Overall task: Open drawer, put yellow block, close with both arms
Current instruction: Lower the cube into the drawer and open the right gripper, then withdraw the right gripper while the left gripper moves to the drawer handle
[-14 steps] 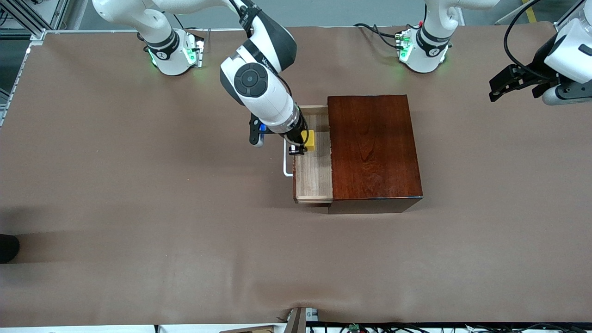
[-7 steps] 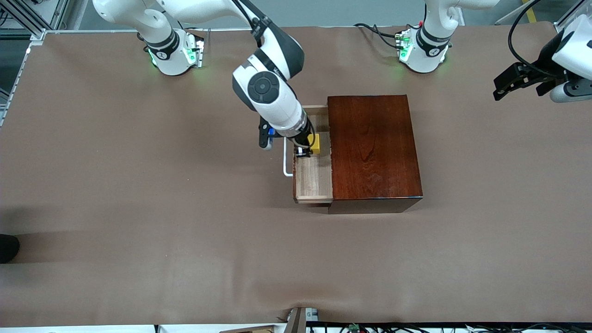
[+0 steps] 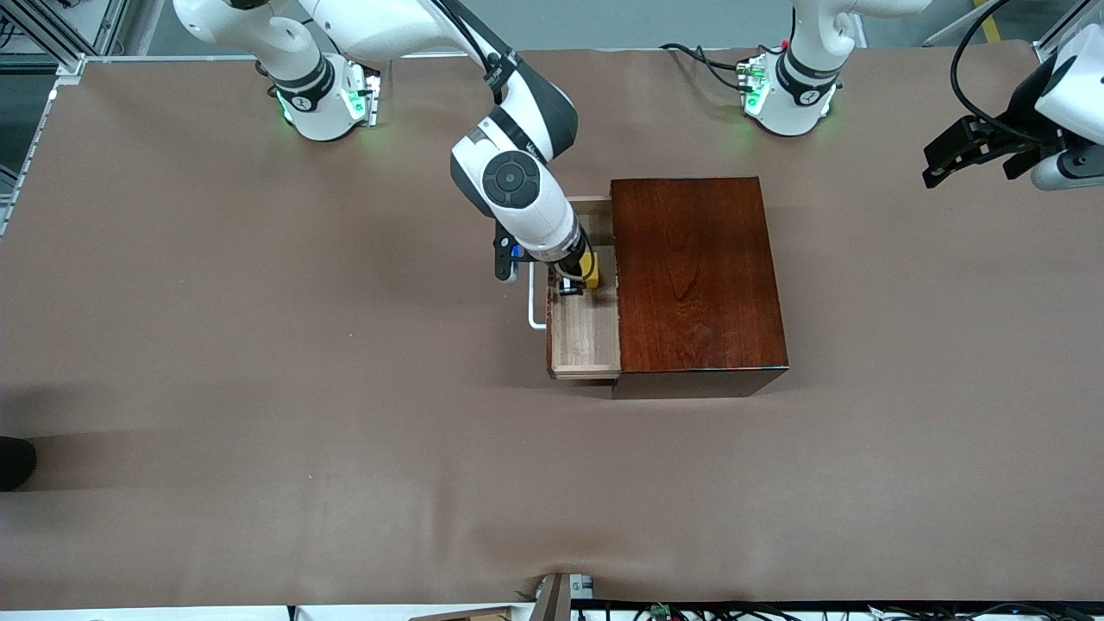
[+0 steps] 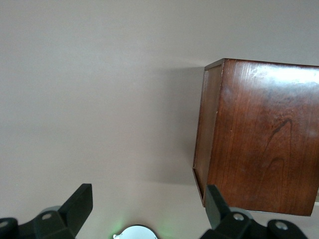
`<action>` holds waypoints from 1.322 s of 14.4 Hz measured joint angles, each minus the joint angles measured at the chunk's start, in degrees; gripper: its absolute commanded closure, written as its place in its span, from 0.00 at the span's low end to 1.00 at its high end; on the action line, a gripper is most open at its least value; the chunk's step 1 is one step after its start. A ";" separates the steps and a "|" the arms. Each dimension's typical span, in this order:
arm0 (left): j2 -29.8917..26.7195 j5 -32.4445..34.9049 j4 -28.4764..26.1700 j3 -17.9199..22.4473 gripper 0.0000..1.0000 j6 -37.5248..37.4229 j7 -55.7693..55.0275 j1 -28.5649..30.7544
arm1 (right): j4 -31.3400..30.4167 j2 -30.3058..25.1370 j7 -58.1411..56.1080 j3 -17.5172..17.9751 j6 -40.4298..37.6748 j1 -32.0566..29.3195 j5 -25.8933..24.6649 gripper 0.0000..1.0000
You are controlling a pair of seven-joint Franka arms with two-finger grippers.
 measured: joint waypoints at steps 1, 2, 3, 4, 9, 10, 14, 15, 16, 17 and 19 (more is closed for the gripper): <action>0.22 0.00 0.06 -0.17 0.00 0.03 0.00 0.35 | 0.01 0.00 0.02 -0.02 -0.06 0.00 0.00 0.00; 0.44 -0.04 0.13 -1.11 0.00 0.04 0.00 1.65 | 0.08 0.00 0.05 -0.08 -0.06 0.00 0.00 0.00; 0.62 -0.07 0.15 -2.61 0.00 0.06 0.01 3.36 | 0.28 0.00 0.08 -0.22 -0.06 0.00 0.00 0.00; 0.72 -0.08 0.17 -3.86 0.00 0.06 0.01 4.66 | 0.70 -0.04 0.10 -0.45 -0.60 -0.02 0.00 0.00; 1.43 -0.07 0.18 -4.91 0.00 0.25 0.01 5.53 | 9.93 -1.68 0.32 -1.63 -16.64 -3.25 0.00 0.00; 1.58 0.03 0.18 -4.93 0.00 0.31 0.01 5.53 | 11.48 -2.07 0.32 -1.67 -19.11 -4.54 0.00 0.00; 1.74 0.39 0.30 -5.00 0.00 0.51 0.02 5.56 | 16.26 -3.54 0.26 -1.75 -25.26 -9.90 0.00 0.00; 1.74 0.39 0.37 -5.00 0.00 0.51 0.02 5.61 | 17.03 -4.25 0.03 -1.72 -26.34 -11.42 0.00 0.00; 1.74 0.39 0.45 -5.00 0.00 0.51 0.05 5.62 | 17.61 -4.98 -0.48 -1.70 -27.46 -12.84 0.00 0.00; 1.73 0.39 0.51 -5.10 0.00 0.51 0.08 5.61 | 17.94 -5.79 -1.63 -1.69 -28.98 -14.16 0.01 0.00; 1.76 0.38 0.53 -5.81 0.00 0.52 0.15 5.37 | 18.24 -7.52 -6.03 -1.69 -33.67 -16.72 0.01 0.00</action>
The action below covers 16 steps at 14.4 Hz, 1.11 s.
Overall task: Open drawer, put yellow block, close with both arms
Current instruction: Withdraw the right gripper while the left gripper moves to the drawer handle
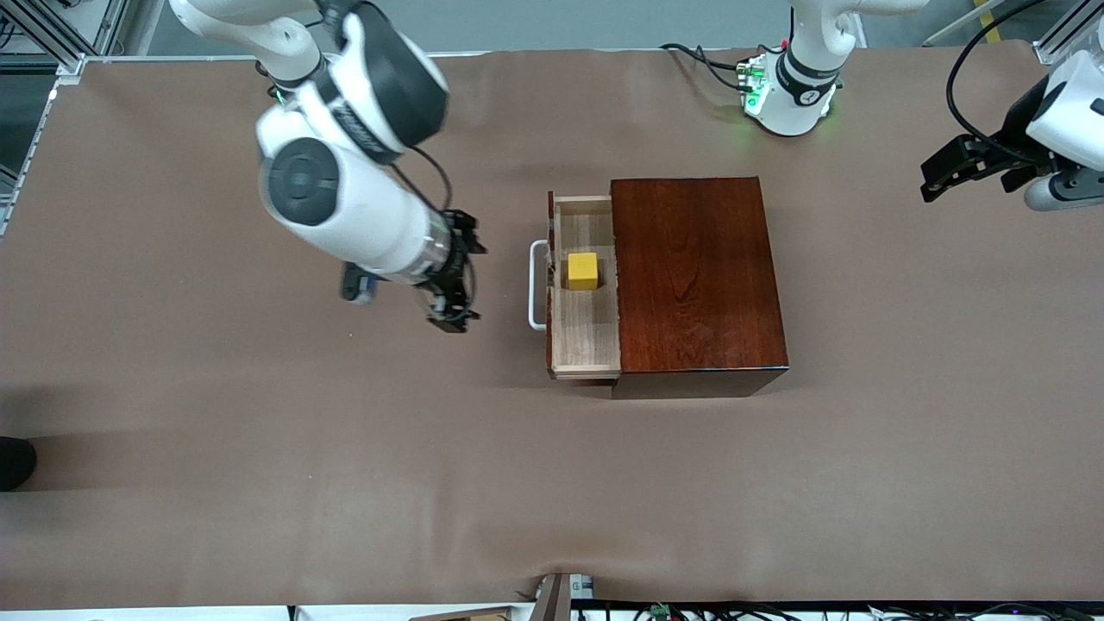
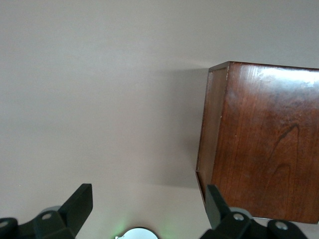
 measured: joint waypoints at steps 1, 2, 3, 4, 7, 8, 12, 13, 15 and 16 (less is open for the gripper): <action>0.16 -0.02 -0.01 -0.85 0.00 0.01 -0.01 -0.49 | 0.01 -0.83 -2.41 -0.02 -2.38 -1.20 0.00 0.00; 0.55 -0.04 -0.01 -1.99 0.00 0.10 -0.11 -1.34 | 0.08 -1.52 -4.88 -0.02 -4.21 -2.45 0.00 0.00; 1.16 -0.04 -0.01 -3.31 0.00 0.57 -0.80 -2.49 | 0.25 -2.17 -7.90 -0.01 -5.66 -3.68 0.01 0.00; 1.99 -0.04 -0.01 -4.72 0.00 1.24 -2.66 -3.75 | 0.57 -2.73 -11.57 0.00 -7.36 -4.86 0.01 0.00; 5.92 -0.04 1.48 -8.55 0.00 2.99 -11.26 -6.53 | 1.84 -4.29 -24.34 -0.09 -13.74 -8.59 0.01 0.00; 8.00 -0.04 3.08 -9.77 0.00 3.26 -14.94 -7.58 | 2.13 -4.89 -28.78 -0.11 -15.35 -10.17 0.01 0.00; 17.71 -0.04 9.13 -11.63 0.00 5.72 -31.74 -15.92 | 2.33 -6.80 -40.49 -0.16 -19.39 -16.10 0.01 0.00; 19.98 -0.02 10.21 -11.64 0.00 7.47 -36.22 -18.18 | 2.34 -7.09 -43.60 -0.16 -20.01 -17.07 0.01 0.00; 24.19 -0.01 12.53 -11.54 0.00 10.95 -46.27 -22.16 | 2.36 -7.57 -51.58 -0.17 -21.00 -18.69 -0.01 0.00; 26.26 -0.01 13.80 -11.45 0.00 12.63 -50.86 -23.91 | 2.37 -7.85 -55.42 -0.17 -21.46 -19.63 -0.21 0.00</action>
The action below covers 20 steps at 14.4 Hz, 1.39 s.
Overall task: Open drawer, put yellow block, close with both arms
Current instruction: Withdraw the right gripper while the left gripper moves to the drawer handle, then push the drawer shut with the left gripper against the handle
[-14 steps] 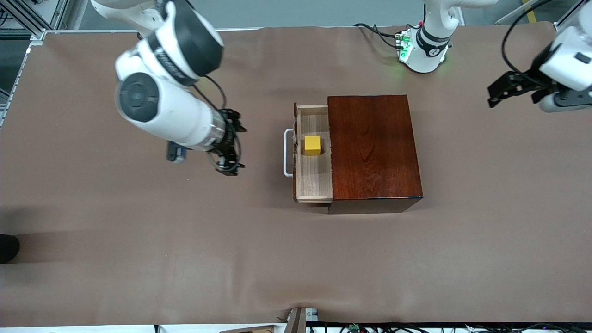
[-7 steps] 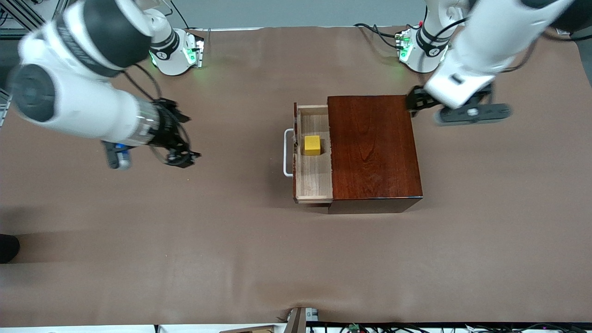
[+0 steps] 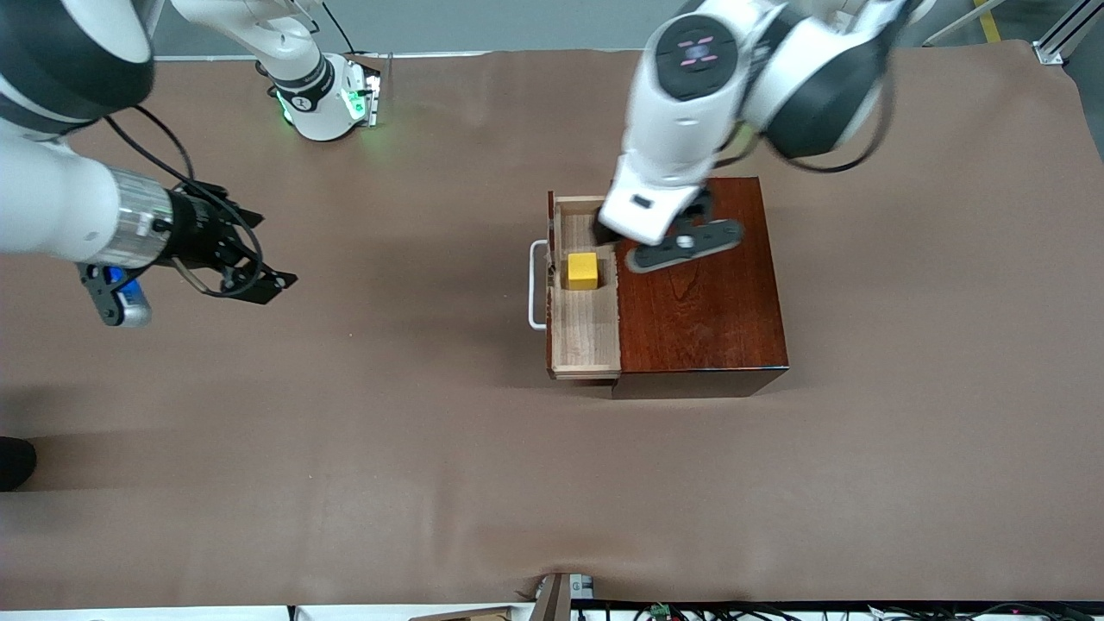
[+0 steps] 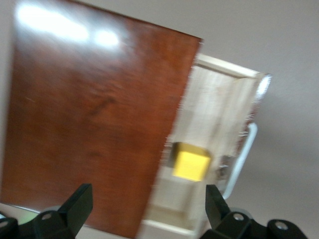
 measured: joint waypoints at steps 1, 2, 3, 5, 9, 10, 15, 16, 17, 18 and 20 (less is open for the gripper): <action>2.02 0.00 1.07 0.10 0.00 1.83 -3.85 -1.54 | 0.01 -0.36 -3.86 -0.02 -0.49 -1.00 -0.56 0.00; 4.02 0.00 1.95 0.16 0.00 4.26 -7.54 -2.88 | 0.02 -0.80 -8.60 -0.02 -1.06 -1.94 -1.62 0.00; 5.85 0.00 2.59 0.19 0.00 7.20 -11.49 -4.05 | 0.06 -1.30 -13.93 -0.03 -1.58 -2.59 -3.38 0.00; 9.17 0.00 3.13 0.65 0.00 13.36 -19.20 -6.71 | 0.10 -2.65 -23.81 0.01 -2.04 -2.87 -7.58 0.00; 14.77 0.00 4.44 8.85 0.00 20.21 -28.11 -17.03 | 0.07 -5.28 -39.63 0.05 -3.02 -3.22 -10.40 0.00; 16.09 0.00 5.15 10.83 0.00 21.73 -30.17 -19.20 | 0.06 -5.43 -43.57 0.03 -3.20 -3.67 -10.90 0.00; 21.94 0.00 6.84 18.38 0.00 26.68 -36.22 -26.45 | -0.51 -5.83 -61.76 -0.01 -3.55 -6.50 -13.30 0.00; 22.42 0.00 6.92 18.76 0.00 26.70 -37.03 -26.97 | -1.20 -6.28 -65.57 -0.01 -3.55 -6.91 -14.22 0.00; 22.77 0.00 6.93 18.92 0.00 26.70 -38.02 -27.28 | -2.22 -6.93 -68.26 0.08 -3.45 -6.93 -15.66 0.00; 23.01 0.00 6.93 19.04 0.00 26.66 -38.72 -27.43 | -3.81 -8.00 -69.64 0.38 -2.30 -6.86 -16.55 0.00; 23.40 0.00 6.91 19.20 0.00 26.43 -40.40 -27.43 | -9.87 -11.91 -70.56 0.92 3.54 -6.62 -16.98 0.00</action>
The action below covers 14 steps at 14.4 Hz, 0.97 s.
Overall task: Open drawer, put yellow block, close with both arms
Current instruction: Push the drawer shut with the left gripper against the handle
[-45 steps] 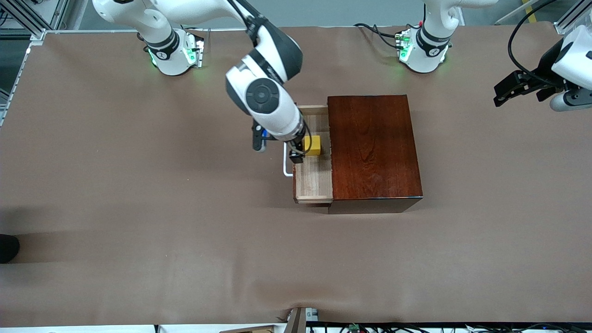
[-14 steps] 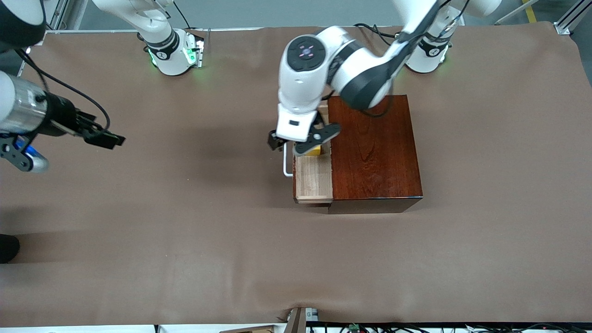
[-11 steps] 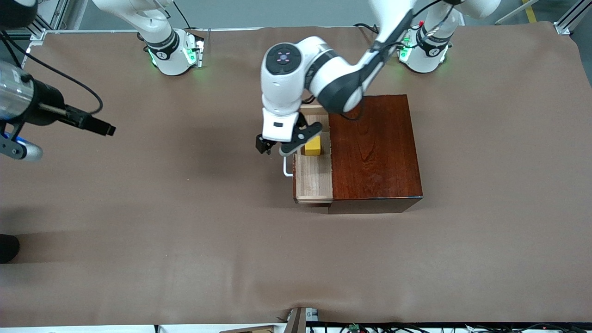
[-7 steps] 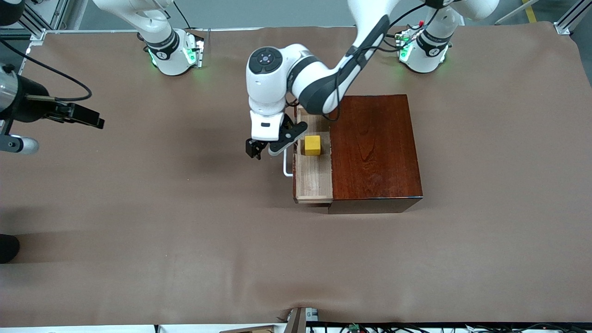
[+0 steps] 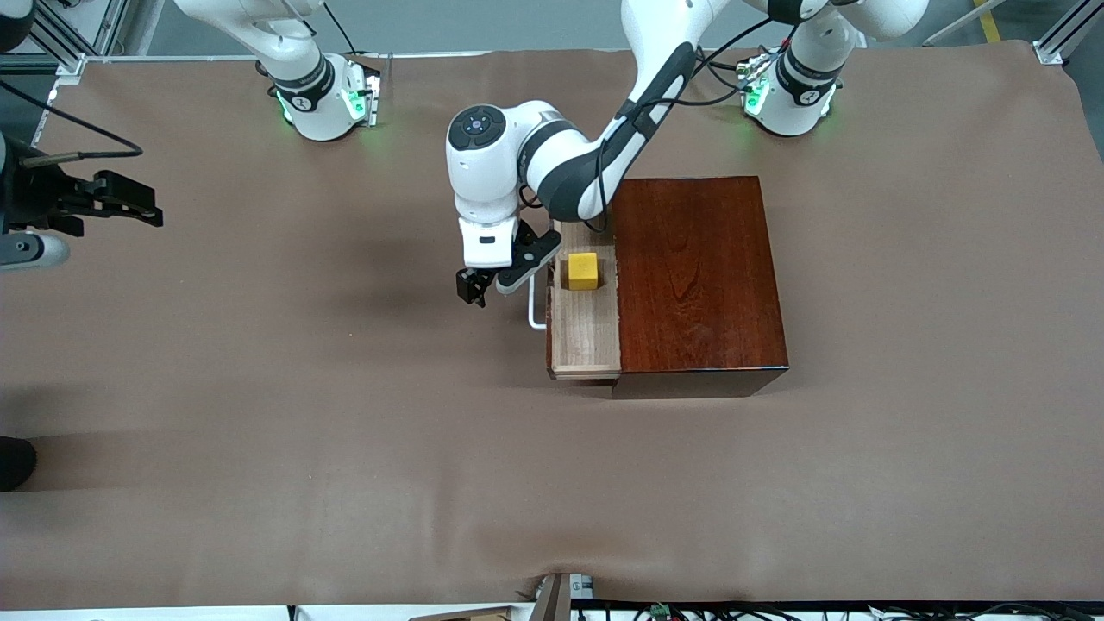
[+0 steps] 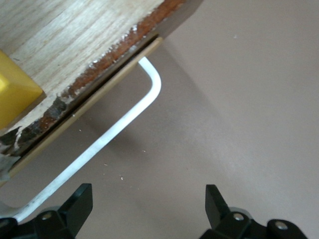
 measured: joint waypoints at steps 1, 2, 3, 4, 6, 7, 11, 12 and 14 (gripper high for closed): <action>0.30 0.00 -0.01 0.07 0.00 -0.05 -0.54 0.00 | -3.64 -2.49 -0.11 0.20 2.65 0.11 -0.11 0.00; 0.64 0.00 -0.01 0.11 0.00 -0.05 -1.01 0.00 | -6.70 -4.74 -0.18 0.32 4.31 0.26 -0.20 0.00; 0.96 0.00 -0.01 0.14 0.00 -0.05 -1.20 0.00 | -8.79 -6.54 -0.22 0.36 5.11 0.35 -0.33 0.00; 1.19 0.00 -0.01 0.17 0.00 -0.05 -1.25 0.00 | -9.81 -7.72 -0.22 0.28 5.44 0.34 -0.46 0.00; 1.38 0.00 -0.01 0.20 0.00 -0.06 -1.25 0.00 | -9.62 -8.91 -0.23 -0.10 6.10 0.19 -0.86 0.00; 1.37 0.00 -0.01 0.29 0.00 -0.13 -1.25 -0.01 | -8.92 -9.17 -0.23 -0.29 6.43 -0.05 -0.89 0.00; 1.36 0.19 0.30 1.45 0.00 -2.49 -1.98 -0.05 | -7.24 -9.29 -0.26 -0.72 6.48 -1.34 -0.89 0.00; 1.33 0.37 0.56 2.05 0.00 -4.61 -2.07 -0.04 | -7.25 -9.28 -0.26 -0.75 6.39 -1.83 -0.89 0.00; 1.10 0.59 0.98 3.04 0.00 -9.00 -2.07 0.10 | -7.24 -9.28 -0.29 -0.75 5.89 -2.50 -0.89 0.00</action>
